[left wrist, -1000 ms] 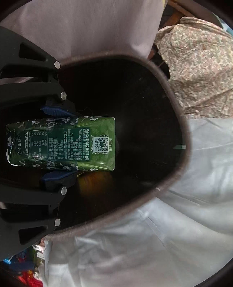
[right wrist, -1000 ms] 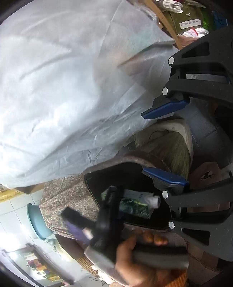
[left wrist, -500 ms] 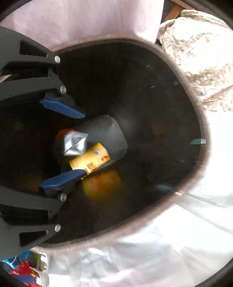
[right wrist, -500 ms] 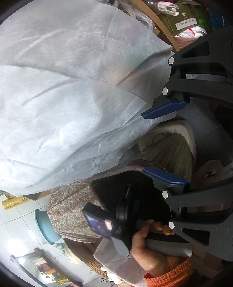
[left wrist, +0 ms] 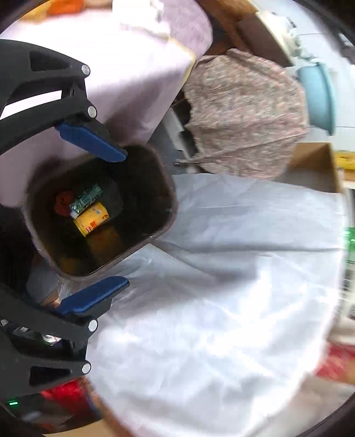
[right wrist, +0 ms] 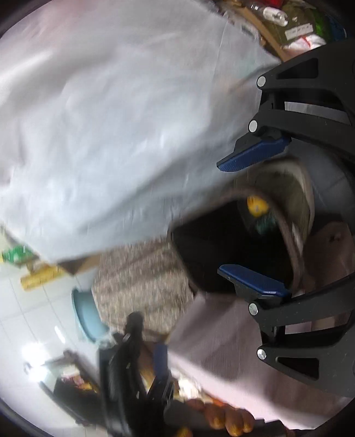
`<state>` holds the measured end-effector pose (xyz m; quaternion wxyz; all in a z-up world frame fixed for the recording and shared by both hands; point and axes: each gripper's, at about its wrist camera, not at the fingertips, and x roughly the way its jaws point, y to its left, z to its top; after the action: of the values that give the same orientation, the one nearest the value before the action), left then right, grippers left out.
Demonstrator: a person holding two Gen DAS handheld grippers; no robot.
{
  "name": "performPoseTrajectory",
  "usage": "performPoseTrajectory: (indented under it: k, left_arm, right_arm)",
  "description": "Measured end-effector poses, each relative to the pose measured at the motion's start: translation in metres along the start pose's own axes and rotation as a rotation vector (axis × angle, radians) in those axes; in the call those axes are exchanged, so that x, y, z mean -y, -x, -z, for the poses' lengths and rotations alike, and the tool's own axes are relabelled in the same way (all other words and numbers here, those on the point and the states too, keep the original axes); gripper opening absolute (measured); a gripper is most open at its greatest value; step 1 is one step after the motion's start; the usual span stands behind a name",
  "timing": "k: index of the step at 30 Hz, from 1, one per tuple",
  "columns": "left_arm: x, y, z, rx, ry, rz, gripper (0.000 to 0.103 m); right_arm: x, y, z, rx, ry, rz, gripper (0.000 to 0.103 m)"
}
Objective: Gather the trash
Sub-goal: 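Grasp the purple snack bag with the left tool while the right tool grasps the yellow foam net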
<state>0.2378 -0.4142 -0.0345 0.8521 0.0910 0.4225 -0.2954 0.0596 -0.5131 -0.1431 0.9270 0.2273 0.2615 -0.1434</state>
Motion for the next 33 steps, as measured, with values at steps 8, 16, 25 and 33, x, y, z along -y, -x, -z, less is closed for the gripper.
performPoseTrajectory:
  k: [8, 16, 25, 33]
  left_arm:
    - [-0.098, 0.101, 0.069, 0.117, 0.024, -0.067, 0.091]
    - [-0.215, 0.177, 0.14, 0.205, 0.214, -0.268, 0.091]
    - [-0.315, 0.203, 0.182, 0.173, 0.326, -0.462, 0.08]
    - [-0.359, 0.185, 0.19, 0.111, 0.359, -0.476, 0.073]
  right_arm:
    - [-0.109, 0.007, -0.006, -0.053, 0.169, -0.242, 0.071]
    - [-0.211, 0.009, 0.009, -0.158, 0.317, -0.444, 0.07]
    - [-0.291, 0.001, 0.022, -0.269, 0.418, -0.577, 0.07]
    - [-0.347, -0.018, 0.019, -0.327, 0.493, -0.6, 0.063]
